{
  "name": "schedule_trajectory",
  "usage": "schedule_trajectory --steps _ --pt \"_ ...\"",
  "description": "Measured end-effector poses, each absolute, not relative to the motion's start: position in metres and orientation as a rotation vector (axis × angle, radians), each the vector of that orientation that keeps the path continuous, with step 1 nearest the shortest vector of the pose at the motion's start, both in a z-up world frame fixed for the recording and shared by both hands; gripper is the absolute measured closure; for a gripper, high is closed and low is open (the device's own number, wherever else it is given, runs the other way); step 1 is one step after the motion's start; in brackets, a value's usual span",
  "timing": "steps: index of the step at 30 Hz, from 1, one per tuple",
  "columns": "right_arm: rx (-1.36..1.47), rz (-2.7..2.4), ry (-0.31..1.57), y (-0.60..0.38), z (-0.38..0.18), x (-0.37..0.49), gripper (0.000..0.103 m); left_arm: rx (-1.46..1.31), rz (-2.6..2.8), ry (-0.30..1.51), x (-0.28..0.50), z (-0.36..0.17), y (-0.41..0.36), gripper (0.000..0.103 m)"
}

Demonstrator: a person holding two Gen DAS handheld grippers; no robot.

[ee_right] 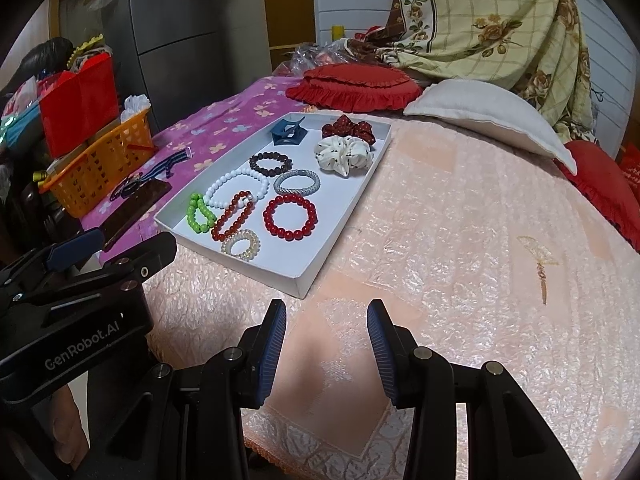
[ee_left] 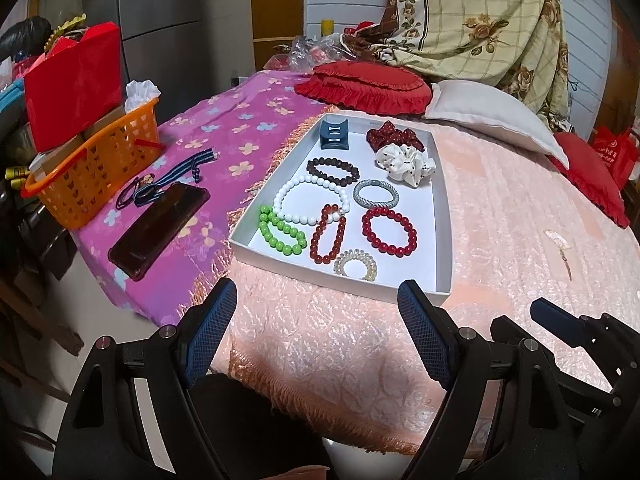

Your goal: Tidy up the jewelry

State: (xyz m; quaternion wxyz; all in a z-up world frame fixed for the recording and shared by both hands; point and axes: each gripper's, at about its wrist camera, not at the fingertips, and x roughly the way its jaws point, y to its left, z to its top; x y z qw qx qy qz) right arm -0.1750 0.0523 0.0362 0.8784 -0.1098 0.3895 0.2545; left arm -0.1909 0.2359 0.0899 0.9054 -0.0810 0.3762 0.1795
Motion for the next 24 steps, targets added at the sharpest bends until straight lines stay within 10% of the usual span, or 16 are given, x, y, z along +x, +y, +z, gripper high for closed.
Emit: schedule_trajectory --steps 24 --pt "-0.217 0.560 0.794 0.049 0.041 -0.177 0.063 -0.119 0.378 0.749 -0.185 0.107 0.236 0.020"
